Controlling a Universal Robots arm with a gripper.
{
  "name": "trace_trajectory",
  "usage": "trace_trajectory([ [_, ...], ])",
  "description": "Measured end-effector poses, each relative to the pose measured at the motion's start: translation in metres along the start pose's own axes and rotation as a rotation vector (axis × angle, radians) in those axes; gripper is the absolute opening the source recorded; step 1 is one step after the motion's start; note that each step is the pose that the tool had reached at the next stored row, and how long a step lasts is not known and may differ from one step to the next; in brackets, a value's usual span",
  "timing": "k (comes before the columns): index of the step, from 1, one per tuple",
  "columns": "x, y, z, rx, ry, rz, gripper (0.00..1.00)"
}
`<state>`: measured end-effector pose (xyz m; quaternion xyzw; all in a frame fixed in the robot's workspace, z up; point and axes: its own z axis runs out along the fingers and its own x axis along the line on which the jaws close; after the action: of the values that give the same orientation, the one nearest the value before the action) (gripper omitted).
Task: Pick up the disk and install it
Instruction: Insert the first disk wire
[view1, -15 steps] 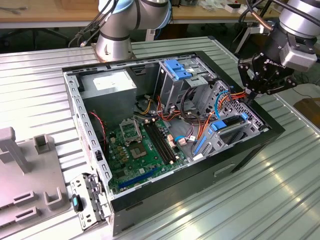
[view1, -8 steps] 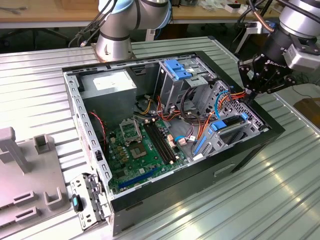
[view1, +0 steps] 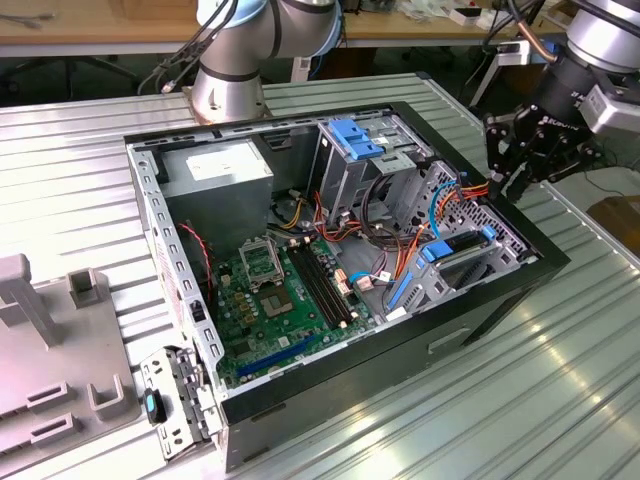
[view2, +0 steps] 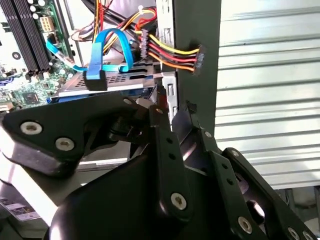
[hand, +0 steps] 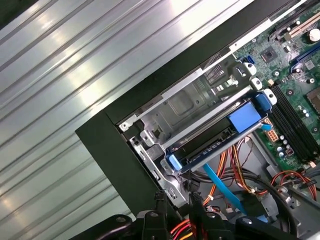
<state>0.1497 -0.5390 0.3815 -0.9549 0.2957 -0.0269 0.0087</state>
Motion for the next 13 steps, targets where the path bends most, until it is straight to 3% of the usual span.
trace_trajectory([
  [4, 0.0035, -0.0061, 0.0004, 0.0007, -0.0005, -0.016, 0.33],
  [5, 0.0040, -0.0073, 0.0005, 0.0009, -0.0006, -0.020, 0.39],
  [13, 0.0043, -0.0141, 0.0011, 0.0027, -0.0019, -0.058, 0.39],
])
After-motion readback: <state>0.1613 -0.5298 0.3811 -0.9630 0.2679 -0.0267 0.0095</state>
